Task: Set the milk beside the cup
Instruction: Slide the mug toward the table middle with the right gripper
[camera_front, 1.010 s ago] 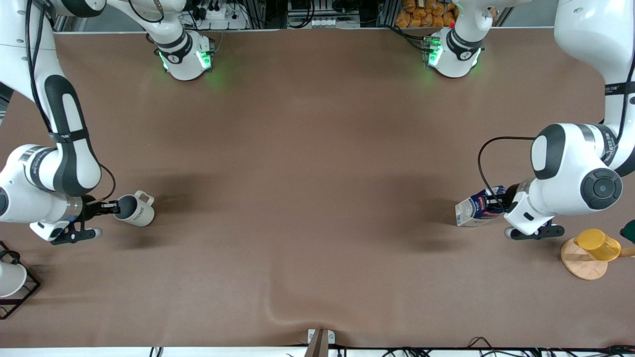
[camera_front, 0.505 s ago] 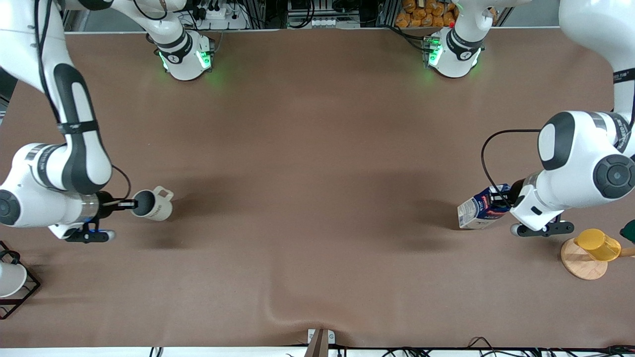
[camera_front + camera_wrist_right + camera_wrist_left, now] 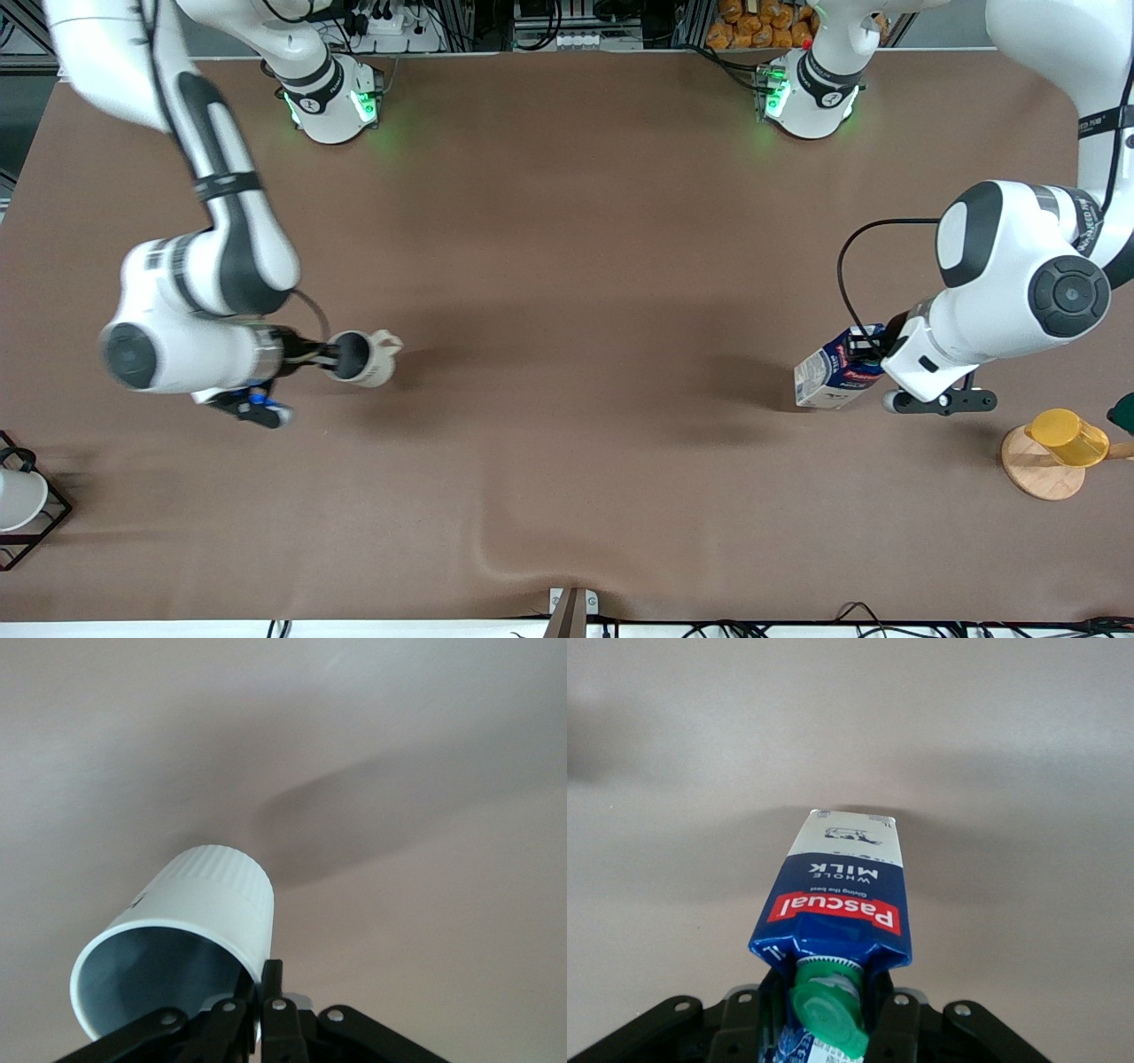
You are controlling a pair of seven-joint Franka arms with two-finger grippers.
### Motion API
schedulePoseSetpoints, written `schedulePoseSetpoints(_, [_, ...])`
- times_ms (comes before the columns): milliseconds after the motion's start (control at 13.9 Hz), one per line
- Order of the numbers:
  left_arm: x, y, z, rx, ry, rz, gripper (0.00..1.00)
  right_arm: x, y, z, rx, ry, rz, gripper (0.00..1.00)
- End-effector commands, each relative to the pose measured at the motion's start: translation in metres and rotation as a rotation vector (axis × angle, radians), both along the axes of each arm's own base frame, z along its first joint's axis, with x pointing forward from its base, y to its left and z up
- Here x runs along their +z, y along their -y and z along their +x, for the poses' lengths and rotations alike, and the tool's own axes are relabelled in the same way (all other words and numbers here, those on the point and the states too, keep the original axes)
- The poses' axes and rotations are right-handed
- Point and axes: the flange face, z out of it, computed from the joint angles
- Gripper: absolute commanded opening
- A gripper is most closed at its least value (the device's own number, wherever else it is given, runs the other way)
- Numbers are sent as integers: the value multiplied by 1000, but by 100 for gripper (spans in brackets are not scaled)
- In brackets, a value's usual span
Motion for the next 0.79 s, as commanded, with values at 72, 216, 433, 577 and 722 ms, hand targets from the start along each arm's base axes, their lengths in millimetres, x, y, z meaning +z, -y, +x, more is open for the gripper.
schedulePoseSetpoints(72, [19, 14, -4, -2, 18, 5, 35, 16, -91, -10, -172, 29, 37, 0])
schedulePoseSetpoints(216, [16, 22, -4, -14, 15, 4, 35, 2, -138, -19, -245, 66, 24, 0])
schedulePoseSetpoints(433, [16, 24, -5, -18, 14, 5, 35, -30, -192, -32, -342, 99, 5, 0])
schedulePoseSetpoints(577, [16, 23, -6, -18, 9, 7, 35, -51, -237, -42, -399, 143, 11, 0])
schedulePoseSetpoints(722, [17, 26, -5, -21, 12, 6, 35, -63, -261, -41, -456, 161, 19, 0])
